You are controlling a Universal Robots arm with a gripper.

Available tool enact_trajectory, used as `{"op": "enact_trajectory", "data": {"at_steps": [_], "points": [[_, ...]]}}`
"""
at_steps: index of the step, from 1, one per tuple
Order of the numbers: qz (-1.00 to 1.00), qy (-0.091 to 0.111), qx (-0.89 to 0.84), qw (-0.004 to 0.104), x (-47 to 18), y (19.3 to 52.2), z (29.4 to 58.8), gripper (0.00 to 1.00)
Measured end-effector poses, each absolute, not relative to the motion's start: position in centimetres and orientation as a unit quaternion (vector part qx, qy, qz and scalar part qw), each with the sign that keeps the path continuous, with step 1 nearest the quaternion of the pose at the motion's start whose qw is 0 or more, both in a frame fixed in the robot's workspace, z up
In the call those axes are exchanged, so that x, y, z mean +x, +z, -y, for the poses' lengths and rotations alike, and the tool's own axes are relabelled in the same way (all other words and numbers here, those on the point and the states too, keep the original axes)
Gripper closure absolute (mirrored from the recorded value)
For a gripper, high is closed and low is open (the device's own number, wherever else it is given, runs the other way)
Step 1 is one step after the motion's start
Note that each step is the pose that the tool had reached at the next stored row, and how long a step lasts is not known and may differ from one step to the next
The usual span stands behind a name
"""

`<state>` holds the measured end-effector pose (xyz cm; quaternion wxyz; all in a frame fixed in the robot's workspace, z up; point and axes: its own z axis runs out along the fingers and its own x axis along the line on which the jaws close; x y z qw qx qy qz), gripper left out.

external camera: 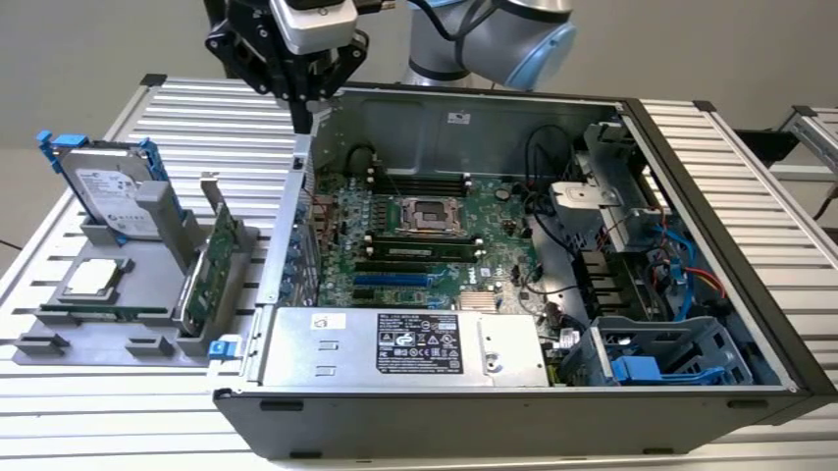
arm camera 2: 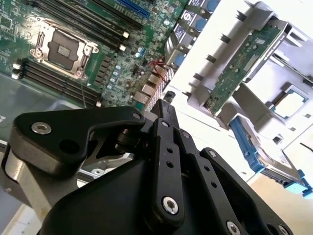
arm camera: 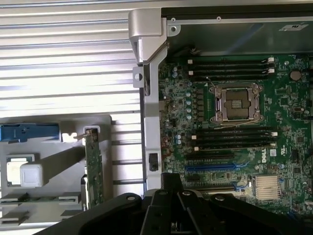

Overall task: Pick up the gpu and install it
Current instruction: 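Reach for the gpu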

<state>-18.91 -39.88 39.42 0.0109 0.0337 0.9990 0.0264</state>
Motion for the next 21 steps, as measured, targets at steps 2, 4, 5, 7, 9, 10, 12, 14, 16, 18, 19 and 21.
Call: {"op": "enact_trajectory", "data": {"at_steps": [2, 4, 5, 7, 9, 10, 12, 14, 16, 18, 19, 21], "points": [[-0.999, 0.026, 0.034, 0.011, -19.1, 39.4, 39.9, 1.0], [-0.999, 0.026, 0.034, 0.011, -19.4, 39.4, 39.9, 1.0], [-0.999, 0.027, 0.034, 0.011, -19.5, 39.4, 39.9, 1.0], [-0.999, 0.027, 0.034, 0.011, -19.7, 39.4, 39.9, 1.0], [-0.999, 0.027, 0.034, 0.011, -19.9, 39.4, 39.9, 1.0], [-0.999, 0.027, 0.034, 0.011, -20.0, 39.4, 39.9, 1.0], [-0.999, 0.027, 0.034, 0.011, -20.3, 39.4, 39.9, 1.0], [-0.999, 0.027, 0.034, 0.011, -20.5, 39.4, 39.9, 1.0], [-0.999, 0.027, 0.034, 0.011, -20.7, 39.4, 39.9, 1.0], [-0.999, 0.027, 0.034, 0.011, -20.9, 39.4, 39.9, 1.0], [-0.999, 0.027, 0.034, 0.011, -21.0, 39.4, 39.9, 1.0], [-0.999, 0.027, 0.034, 0.011, -21.2, 39.4, 39.9, 1.0]]}}
